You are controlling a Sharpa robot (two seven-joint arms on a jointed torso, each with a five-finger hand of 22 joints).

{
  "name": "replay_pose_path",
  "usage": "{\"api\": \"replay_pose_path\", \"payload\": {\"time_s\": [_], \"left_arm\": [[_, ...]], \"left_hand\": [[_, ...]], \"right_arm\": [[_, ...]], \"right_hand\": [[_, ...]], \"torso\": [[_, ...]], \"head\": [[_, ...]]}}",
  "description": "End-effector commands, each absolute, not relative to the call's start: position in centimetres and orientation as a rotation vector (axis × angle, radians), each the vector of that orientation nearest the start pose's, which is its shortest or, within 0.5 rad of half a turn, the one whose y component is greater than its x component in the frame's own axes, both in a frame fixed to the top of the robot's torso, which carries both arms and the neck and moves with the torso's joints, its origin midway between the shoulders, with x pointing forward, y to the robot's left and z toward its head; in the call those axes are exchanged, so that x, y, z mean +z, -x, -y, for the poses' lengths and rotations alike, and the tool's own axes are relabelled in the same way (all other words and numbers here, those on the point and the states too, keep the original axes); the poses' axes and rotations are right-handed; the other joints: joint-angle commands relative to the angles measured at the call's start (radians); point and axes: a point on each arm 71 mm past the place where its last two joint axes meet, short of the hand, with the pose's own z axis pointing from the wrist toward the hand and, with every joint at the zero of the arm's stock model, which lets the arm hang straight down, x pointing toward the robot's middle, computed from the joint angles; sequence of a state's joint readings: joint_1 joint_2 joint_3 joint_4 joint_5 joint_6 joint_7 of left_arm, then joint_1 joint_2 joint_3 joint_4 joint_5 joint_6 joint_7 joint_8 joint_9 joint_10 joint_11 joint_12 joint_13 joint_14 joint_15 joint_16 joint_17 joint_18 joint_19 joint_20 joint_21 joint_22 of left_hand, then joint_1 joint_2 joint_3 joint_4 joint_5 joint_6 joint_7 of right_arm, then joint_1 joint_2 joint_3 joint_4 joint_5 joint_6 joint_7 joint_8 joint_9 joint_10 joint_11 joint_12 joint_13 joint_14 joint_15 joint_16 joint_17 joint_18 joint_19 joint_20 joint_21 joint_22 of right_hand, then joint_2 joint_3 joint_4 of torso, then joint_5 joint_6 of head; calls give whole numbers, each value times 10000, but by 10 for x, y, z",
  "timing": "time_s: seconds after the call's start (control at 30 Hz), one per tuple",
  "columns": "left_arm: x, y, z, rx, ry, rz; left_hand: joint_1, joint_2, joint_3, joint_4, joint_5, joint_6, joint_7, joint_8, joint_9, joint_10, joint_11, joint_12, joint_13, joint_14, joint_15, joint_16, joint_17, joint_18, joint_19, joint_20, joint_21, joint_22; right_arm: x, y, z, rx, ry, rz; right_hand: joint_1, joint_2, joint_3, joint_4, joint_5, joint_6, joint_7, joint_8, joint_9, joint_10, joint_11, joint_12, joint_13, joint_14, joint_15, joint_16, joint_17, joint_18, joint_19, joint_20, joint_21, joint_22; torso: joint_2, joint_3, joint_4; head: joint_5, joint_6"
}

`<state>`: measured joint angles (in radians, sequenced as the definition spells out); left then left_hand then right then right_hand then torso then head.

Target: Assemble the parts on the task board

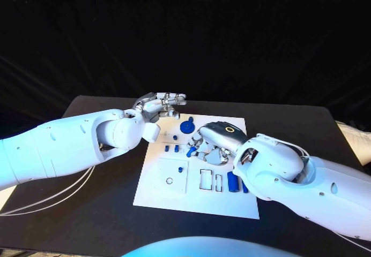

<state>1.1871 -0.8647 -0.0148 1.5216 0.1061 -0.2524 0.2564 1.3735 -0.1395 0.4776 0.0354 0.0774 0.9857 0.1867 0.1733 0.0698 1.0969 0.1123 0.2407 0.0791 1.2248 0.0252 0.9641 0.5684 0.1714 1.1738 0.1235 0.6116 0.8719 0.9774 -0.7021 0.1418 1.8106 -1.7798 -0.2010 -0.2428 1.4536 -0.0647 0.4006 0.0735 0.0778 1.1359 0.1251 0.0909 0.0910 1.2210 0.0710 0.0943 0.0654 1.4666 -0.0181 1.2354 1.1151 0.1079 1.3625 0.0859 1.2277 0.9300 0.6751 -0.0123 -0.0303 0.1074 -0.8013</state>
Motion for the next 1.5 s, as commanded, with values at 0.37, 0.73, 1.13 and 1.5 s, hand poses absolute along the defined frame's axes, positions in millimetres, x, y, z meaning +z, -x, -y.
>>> {"api": "replay_pose_path", "payload": {"time_s": [0.37, 0.73, 1.13, 1.5], "left_arm": [[-187, -491, -211, -15778, 13028, -15204], [-187, -491, -209, -15811, 12994, -15227], [-187, -490, -208, -15833, 12972, -15244], [-187, -490, -207, -15842, 12972, -15261]], "left_hand": [[6, 88, -39, 0, -2, -76, 8, 50, -13, -67, -13, 42, 5, -62, -19, 5, -10, 112, 52, -8, -37, -9], [-9, 103, -66, 4, 1, -88, 8, 59, -12, -81, -13, 62, 6, -67, -14, 13, -27, 111, 60, -3, -58, -25], [-9, 103, -66, 4, 1, -88, 8, 59, -12, -81, -13, 62, 6, -67, -14, 13, -27, 111, 60, -3, -58, -25], [-9, 103, -66, 4, 1, -88, 8, 59, -12, -81, -13, 62, 6, -67, -14, 13, -27, 111, 60, -3, -58, -25]], "right_arm": [[-204, -374, 20, 10401, 4416, -16661], [-230, -374, 10, 10249, 4595, -17387], [-240, -375, 7, 9832, 5061, -17568], [-244, -374, 4, 9745, 5198, -17644]], "right_hand": [[-79, 32, 119, -20, 102, 81, 45, 23, 14, 190, -94, -78, 16, 314, -56, 74, 18, 64, 12, -58, 32, -1], [-89, 33, 142, -33, 116, 81, 52, 17, 15, 195, -89, -91, 16, 315, -53, 80, 25, 63, 12, -58, 33, 2], [-95, 33, 153, -40, 123, 83, 53, 15, 16, 202, -88, -96, 16, 317, -52, 87, 33, 62, 14, -58, 36, 5], [-95, 33, 153, -40, 123, 83, 53, 15, 16, 202, -88, -96, 16, 317, -52, 87, 33, 62, 14, -58, 36, 5]], "torso": [[1, -22, -1], [8, -4, 6], [11, 4, -22], [6, 5, -1]], "head": [[166, -62], [196, -151], [257, -231], [268, -274]]}}
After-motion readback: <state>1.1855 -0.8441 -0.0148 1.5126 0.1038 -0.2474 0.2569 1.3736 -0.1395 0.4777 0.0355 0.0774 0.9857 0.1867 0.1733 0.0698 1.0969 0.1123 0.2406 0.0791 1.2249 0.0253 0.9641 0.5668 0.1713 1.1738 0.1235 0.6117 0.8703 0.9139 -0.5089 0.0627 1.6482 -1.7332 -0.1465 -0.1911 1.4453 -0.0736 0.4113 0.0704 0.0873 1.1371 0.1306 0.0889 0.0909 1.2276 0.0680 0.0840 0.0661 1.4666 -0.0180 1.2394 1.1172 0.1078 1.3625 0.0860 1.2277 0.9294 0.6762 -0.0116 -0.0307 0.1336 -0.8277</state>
